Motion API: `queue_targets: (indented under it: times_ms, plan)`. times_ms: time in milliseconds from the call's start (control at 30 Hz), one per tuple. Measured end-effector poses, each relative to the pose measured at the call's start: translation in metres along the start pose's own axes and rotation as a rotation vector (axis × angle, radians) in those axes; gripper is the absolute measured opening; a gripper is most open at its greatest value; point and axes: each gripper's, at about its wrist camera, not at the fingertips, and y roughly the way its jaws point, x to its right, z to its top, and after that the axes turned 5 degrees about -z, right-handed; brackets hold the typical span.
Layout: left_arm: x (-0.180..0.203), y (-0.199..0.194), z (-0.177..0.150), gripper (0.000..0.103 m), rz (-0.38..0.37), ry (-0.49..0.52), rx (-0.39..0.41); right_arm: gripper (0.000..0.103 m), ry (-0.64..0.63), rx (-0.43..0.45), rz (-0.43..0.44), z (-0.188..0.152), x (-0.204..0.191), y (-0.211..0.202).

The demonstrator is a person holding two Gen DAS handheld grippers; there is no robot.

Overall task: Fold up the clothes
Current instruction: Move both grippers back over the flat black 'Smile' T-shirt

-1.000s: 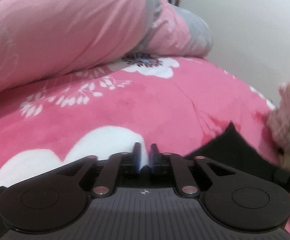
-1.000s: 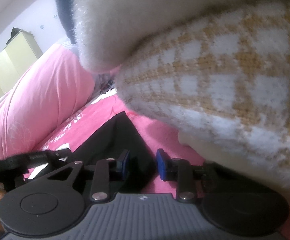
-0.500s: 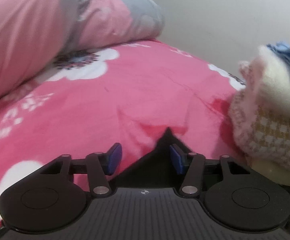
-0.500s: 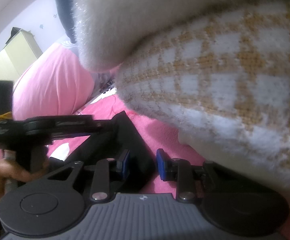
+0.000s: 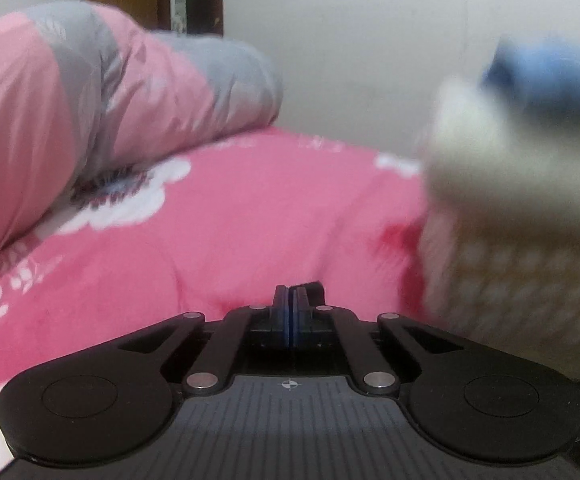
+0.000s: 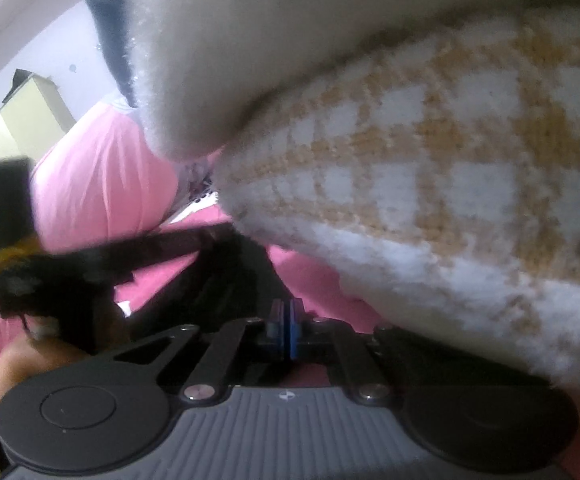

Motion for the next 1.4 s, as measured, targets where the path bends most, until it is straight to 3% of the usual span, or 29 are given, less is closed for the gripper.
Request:
queue_targets:
  times_ms: [100, 133, 167, 267, 367, 467, 567, 667, 733, 900, 1067, 1233, 1400]
  plan:
    - [-0.008, -0.006, 0.003, 0.018, 0.016, -0.065, -0.012, 0.004, -0.004, -0.010, -0.017, 0.000, -0.001, 0.004]
    - [-0.012, -0.013, 0.006, 0.031, 0.026, -0.084, -0.010, 0.004, -0.003, -0.010, -0.016, 0.000, -0.001, 0.004]
    - [-0.015, -0.025, 0.011, 0.040, 0.044, -0.095, -0.010, 0.005, -0.003, -0.012, -0.014, 0.001, -0.001, 0.005]
    - [-0.028, -0.080, 0.024, 0.054, 0.118, -0.084, 0.030, 0.010, -0.003, -0.015, -0.005, 0.001, -0.001, 0.007]
    - [-0.044, -0.160, 0.032, 0.055, 0.196, -0.106, 0.069, 0.020, -0.003, -0.016, 0.010, 0.002, -0.001, 0.008]
    - [-0.054, -0.262, 0.030, 0.057, 0.293, -0.145, 0.071, 0.023, -0.003, -0.016, 0.022, 0.001, 0.000, 0.005]
    - [-0.059, -0.369, 0.020, 0.060, 0.385, -0.204, 0.100, 0.035, -0.006, -0.025, 0.054, 0.000, -0.002, 0.003]
    - [-0.059, -0.464, -0.008, 0.064, 0.471, -0.280, 0.148, 0.045, 0.003, -0.051, 0.082, 0.002, -0.004, -0.002]
    - [-0.054, -0.504, -0.040, 0.065, 0.495, -0.317, 0.136, 0.045, 0.017, -0.089, 0.079, 0.003, -0.003, -0.007]
    - [-0.038, -0.551, -0.139, 0.065, 0.532, -0.414, 0.076, 0.045, 0.037, -0.177, 0.096, 0.001, 0.001, -0.021]
    - [-0.026, -0.577, -0.226, 0.065, 0.472, -0.640, 0.072, 0.045, 0.033, -0.316, 0.126, 0.001, 0.006, -0.049]
    - [-0.014, -0.580, -0.285, 0.065, 0.370, -0.796, 0.039, 0.039, -0.085, -0.446, 0.199, -0.019, 0.002, -0.093]
    - [0.016, -0.560, -0.319, 0.065, 0.322, -0.825, -0.017, 0.027, -0.227, -0.491, 0.200, -0.044, -0.036, -0.093]
